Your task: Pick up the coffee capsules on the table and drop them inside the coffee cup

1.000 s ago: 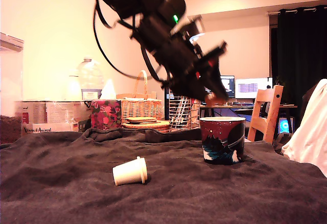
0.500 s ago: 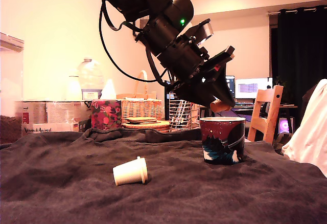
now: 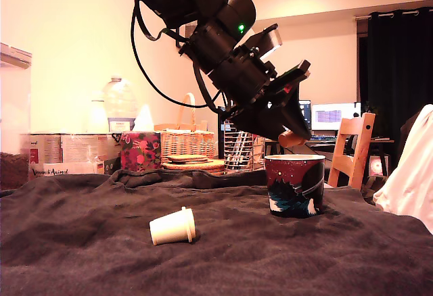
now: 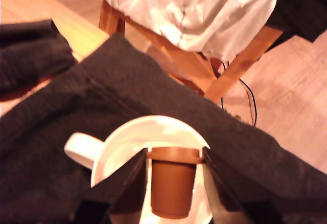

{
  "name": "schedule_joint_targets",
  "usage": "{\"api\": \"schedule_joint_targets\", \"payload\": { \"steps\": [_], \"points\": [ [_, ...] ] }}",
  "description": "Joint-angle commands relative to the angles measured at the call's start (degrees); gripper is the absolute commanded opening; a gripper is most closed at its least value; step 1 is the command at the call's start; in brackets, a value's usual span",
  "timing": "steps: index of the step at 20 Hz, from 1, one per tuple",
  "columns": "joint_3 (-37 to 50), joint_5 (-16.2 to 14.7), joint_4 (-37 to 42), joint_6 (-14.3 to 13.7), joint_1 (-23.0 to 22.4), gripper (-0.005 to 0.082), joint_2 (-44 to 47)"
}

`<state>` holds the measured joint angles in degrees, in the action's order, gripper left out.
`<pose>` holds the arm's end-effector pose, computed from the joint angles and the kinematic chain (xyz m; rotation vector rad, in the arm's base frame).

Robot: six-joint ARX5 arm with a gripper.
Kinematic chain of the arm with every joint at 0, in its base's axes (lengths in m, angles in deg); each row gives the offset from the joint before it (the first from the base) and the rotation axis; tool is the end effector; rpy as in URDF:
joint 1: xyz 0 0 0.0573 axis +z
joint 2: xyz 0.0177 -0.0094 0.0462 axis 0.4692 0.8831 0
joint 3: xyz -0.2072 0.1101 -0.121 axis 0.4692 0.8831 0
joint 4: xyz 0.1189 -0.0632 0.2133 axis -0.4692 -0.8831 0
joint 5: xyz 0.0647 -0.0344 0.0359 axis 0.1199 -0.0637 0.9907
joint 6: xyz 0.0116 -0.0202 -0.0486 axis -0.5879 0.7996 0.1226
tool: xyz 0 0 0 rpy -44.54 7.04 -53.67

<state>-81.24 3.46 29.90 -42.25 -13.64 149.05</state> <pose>0.3467 -0.3226 0.2162 0.1587 0.8164 -1.0568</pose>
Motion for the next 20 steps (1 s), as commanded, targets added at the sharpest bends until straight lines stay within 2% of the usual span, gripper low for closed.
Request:
{"api": "schedule_joint_targets", "payload": {
  "steps": [1,3,4,10,12,17,20],
  "points": [
    [-0.9,0.0,-0.1,-0.5,-0.2,0.034,1.7],
    [-0.9,0.0,-0.5,-0.5,-0.2,0.0426,1.7],
    [-0.9,0.0,-0.6,-0.5,-0.2,0.0437,1.7],
    [-1.0,0.0,-0.9,-0.5,-0.2,0.0416,1.6],
    [-1.4,0.0,-2.0,-0.5,-0.1,0.0323,1.2],
    [-2.6,-1.4,-4.3,-1.0,0.2,-0.0025,-2.0],
    [-2.6,-1.7,-5.2,-2.4,0.5,-0.0024,-4.3]
  ]
}}
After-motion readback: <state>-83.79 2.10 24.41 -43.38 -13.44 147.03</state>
